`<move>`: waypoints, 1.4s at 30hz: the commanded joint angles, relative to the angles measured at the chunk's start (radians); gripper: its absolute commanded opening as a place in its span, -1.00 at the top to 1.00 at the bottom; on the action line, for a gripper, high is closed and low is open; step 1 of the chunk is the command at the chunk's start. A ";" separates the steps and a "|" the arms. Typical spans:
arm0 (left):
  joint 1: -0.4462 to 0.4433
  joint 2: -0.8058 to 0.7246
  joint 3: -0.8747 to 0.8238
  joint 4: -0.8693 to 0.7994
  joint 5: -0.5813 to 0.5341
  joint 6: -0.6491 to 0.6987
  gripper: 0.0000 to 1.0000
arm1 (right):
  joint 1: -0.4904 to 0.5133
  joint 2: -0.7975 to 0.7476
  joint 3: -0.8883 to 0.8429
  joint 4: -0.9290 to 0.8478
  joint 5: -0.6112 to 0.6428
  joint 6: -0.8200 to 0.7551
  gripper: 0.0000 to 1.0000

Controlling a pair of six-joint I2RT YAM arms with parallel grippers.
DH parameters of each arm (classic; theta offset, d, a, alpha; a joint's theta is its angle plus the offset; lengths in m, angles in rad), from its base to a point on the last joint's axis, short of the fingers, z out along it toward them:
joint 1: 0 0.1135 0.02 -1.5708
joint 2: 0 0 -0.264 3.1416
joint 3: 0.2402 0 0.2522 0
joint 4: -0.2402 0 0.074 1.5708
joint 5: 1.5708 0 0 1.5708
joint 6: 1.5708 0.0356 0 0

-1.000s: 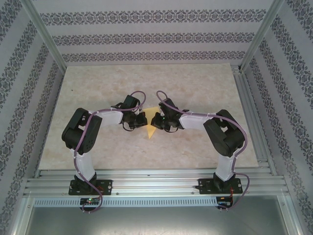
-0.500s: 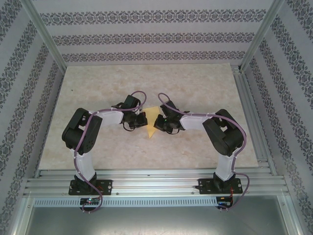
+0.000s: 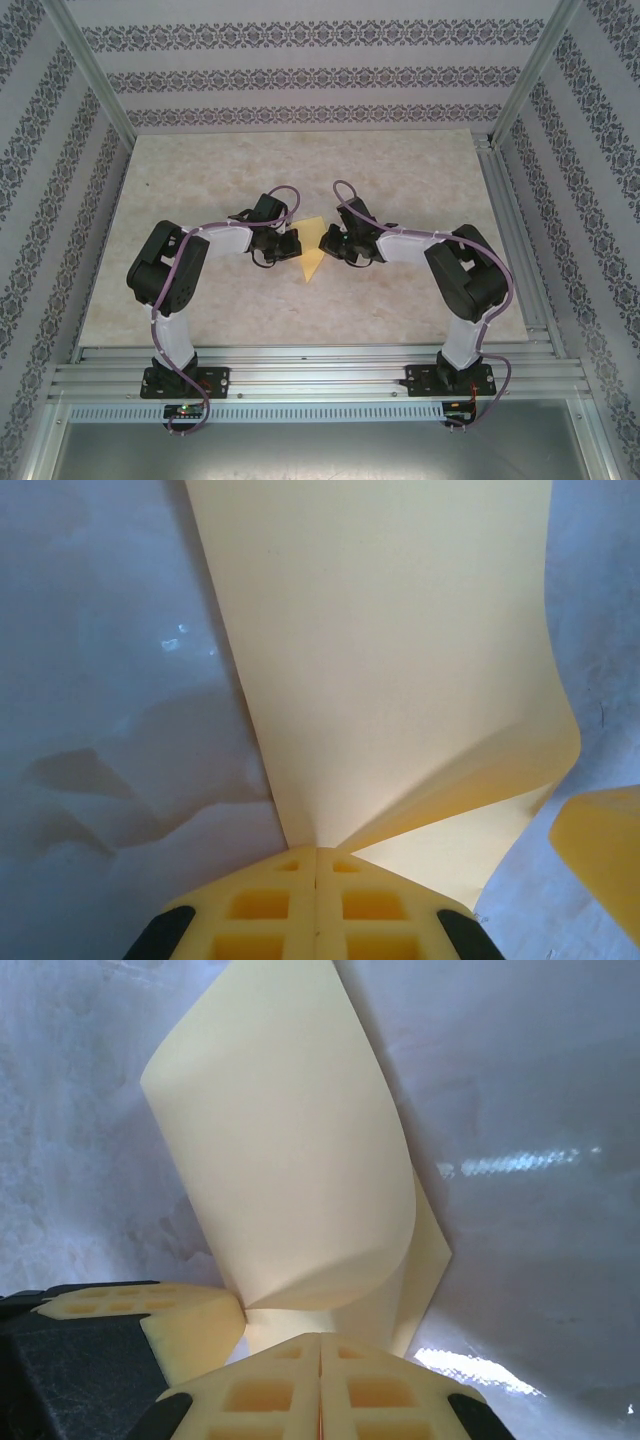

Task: Fold a paper plane with a square sheet of paper (pick it up from the middle)

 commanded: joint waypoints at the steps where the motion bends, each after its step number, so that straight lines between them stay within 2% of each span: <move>1: -0.011 0.054 -0.013 -0.095 -0.084 0.024 1.00 | -0.005 0.039 0.023 0.016 -0.013 -0.024 0.85; 11: -0.011 0.056 -0.013 -0.096 -0.088 0.026 1.00 | -0.031 0.068 0.008 0.004 0.037 -0.021 0.86; 20: -0.010 0.055 -0.010 -0.100 -0.086 0.027 1.00 | -0.042 0.008 0.043 0.019 -0.007 -0.031 0.85; 30: -0.012 0.055 0.000 -0.104 -0.084 0.028 1.00 | -0.051 0.085 0.064 -0.012 0.004 -0.041 0.85; 37: -0.012 0.055 0.000 -0.108 -0.085 0.031 1.00 | -0.062 0.110 0.074 -0.079 0.065 -0.049 0.86; 42: -0.012 0.056 0.003 -0.110 -0.084 0.036 1.00 | -0.082 0.031 0.056 -0.074 0.123 -0.055 0.86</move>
